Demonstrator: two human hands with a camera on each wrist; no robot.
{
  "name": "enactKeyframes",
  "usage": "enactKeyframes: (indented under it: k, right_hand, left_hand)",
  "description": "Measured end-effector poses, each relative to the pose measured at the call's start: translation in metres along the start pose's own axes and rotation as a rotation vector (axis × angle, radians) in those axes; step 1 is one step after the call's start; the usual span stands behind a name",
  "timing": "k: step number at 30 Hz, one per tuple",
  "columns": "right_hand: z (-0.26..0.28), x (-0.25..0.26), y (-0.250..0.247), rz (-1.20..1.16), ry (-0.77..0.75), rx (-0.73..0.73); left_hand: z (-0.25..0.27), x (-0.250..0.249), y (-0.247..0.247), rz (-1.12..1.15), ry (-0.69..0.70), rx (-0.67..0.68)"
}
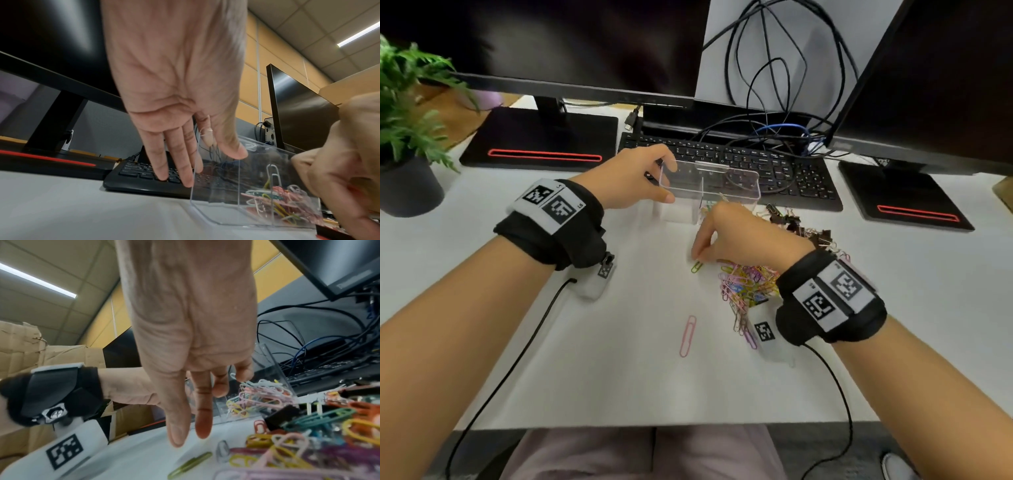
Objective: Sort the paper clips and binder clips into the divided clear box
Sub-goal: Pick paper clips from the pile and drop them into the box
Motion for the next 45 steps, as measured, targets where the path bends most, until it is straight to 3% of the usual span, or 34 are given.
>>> enactKeyframes:
  k: [13, 18, 22, 25, 28, 33, 37, 42, 45]
  right_hand:
    - [0.009, -0.016, -0.003, 0.232, 0.047, 0.053]
    - [0.027, 0.019, 0.005, 0.147, -0.051, 0.172]
    - [0.028, 0.027, 0.027, 0.262, -0.03, 0.298]
    - [0.024, 0.025, 0.032, 0.282, -0.027, 0.313]
    - [0.022, 0.009, 0.022, 0.298, 0.043, 0.283]
    - [0.028, -0.023, -0.003, 0.309, 0.121, 0.096]
    - [0.047, -0.041, -0.035, 0.143, 0.27, 0.01]
    - [0.066, -0.061, -0.032, 0.228, 0.456, 0.151]
    - [0.068, -0.07, -0.021, 0.211, 0.471, 0.144]
  left_hand:
    - [0.002, 0.0, -0.001, 0.002, 0.009, -0.005]
    - [0.004, -0.003, -0.001, -0.02, 0.021, -0.024]
    - [0.003, -0.004, -0.001, -0.034, 0.018, -0.025]
    - [0.004, -0.005, 0.0, -0.04, 0.009, -0.021]
    - [0.004, -0.005, 0.0, -0.037, -0.001, -0.02]
    - [0.006, -0.007, 0.0, -0.052, -0.014, -0.018]
    - [0.006, -0.009, 0.0, -0.061, -0.021, -0.016]
    - [0.007, -0.011, -0.001, -0.058, -0.032, -0.014]
    - [0.007, -0.012, -0.001, -0.059, -0.04, -0.007]
Point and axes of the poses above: each hand's wrist, its own z-axis away from the middle knuckle, its own y-axis out of the palm, x = y × z, the point moved 2 cm from there along -z, towards the middle knuckle, and after that the axes turned 10 degrees about -x, right-handed, at the moved point
